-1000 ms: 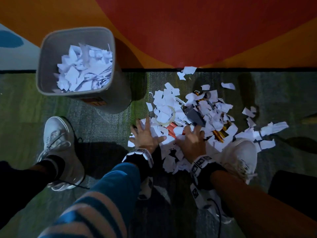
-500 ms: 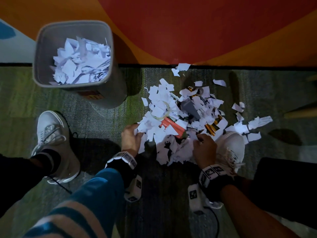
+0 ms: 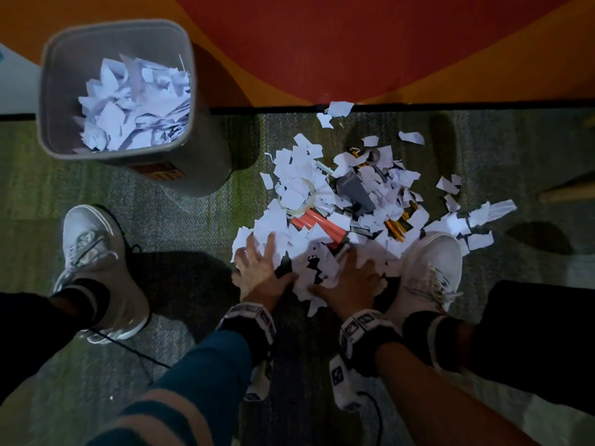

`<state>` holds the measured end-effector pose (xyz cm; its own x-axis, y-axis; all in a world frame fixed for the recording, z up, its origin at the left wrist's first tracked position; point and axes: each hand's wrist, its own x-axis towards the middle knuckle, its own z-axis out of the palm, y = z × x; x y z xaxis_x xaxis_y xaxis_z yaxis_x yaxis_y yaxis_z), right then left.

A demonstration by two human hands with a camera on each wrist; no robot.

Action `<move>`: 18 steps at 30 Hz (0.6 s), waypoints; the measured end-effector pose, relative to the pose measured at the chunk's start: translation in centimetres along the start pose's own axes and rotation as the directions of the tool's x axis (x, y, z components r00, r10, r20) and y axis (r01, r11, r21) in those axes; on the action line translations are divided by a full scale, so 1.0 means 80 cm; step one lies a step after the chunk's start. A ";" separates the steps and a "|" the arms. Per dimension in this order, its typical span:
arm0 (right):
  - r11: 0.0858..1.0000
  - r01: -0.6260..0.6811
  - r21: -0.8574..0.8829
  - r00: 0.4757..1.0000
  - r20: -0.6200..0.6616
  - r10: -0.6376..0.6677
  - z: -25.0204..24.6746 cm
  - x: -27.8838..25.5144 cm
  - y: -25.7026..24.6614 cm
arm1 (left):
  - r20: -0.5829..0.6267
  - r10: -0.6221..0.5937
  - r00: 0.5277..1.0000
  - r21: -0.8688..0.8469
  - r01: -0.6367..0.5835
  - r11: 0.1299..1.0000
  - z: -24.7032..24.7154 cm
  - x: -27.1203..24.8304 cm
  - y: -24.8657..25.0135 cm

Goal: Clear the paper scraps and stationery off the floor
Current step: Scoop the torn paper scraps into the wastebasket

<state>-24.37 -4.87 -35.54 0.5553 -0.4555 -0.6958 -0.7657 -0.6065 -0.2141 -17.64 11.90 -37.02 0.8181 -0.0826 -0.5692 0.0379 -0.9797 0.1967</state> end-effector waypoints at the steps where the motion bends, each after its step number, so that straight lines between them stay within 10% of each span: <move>1: 1.000 0.017 -0.008 1.000 -0.017 -0.017 0.006 -0.001 -0.004 | -0.032 0.016 0.999 0.057 -0.014 0.998 0.007 -0.003 0.010; 14: 0.902 0.261 0.344 0.962 -0.166 -0.215 -0.034 0.036 0.022 | -0.337 0.369 0.866 -0.197 -0.448 0.872 -0.014 0.040 0.013; 18: 0.897 0.263 0.355 0.965 -0.120 -0.235 -0.097 0.034 0.007 | -0.195 0.307 0.932 -0.373 -0.360 0.855 -0.085 0.033 0.023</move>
<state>-20.74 -11.50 -32.20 0.7546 -0.3750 -0.5385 -0.6562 -0.4326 -0.6183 -11.52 11.15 -32.71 0.8857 -0.3418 -0.3142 -0.0480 -0.7405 0.6704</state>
